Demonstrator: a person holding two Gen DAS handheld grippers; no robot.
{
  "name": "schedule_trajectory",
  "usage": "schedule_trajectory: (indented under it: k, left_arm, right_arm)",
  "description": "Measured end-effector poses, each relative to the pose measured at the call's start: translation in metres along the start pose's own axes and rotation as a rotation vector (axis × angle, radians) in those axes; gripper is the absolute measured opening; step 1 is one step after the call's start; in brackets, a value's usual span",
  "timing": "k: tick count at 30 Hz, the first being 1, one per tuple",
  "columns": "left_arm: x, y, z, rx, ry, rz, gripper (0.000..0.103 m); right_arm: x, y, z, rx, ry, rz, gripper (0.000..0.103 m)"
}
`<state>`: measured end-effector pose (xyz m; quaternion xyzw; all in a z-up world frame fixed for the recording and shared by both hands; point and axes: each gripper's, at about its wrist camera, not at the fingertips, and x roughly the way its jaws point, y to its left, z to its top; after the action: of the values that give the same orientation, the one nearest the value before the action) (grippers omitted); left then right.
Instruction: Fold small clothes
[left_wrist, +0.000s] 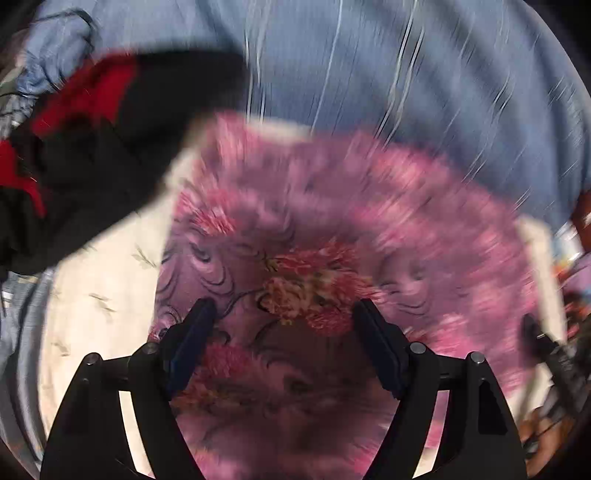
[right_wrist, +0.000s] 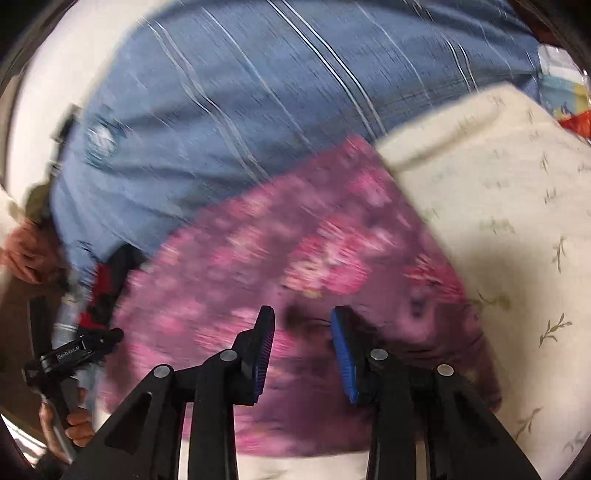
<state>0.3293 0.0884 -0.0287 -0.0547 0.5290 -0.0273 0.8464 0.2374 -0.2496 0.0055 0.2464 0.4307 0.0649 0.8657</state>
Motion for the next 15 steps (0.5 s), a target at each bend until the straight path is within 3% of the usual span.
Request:
schedule_trajectory:
  k: [1,3,7,12,15]
  left_arm:
    - [-0.002,-0.004,-0.002,0.028,-0.053,0.023,0.082]
    - [0.000,-0.010,-0.002,0.053,-0.056,0.048,0.083]
    - [0.000,-0.003,0.001,0.031,-0.046,0.004,0.083]
    - [-0.004,-0.004,0.001,0.063,-0.034,0.009,0.082]
    - [-0.025,0.005,-0.003,0.055,-0.042,-0.021,0.082]
  right_arm:
    - [0.002,-0.004,-0.004,-0.007,-0.019,0.020,0.032]
    - [-0.001,-0.003,-0.005,-0.025,-0.033,0.023,0.032]
    - [-0.004,0.000,-0.005,-0.053,-0.022,0.004,0.033]
    - [-0.014,0.006,-0.004,-0.034,-0.014,-0.005,0.036]
    - [-0.027,0.004,-0.011,-0.030,-0.017,0.026,0.039]
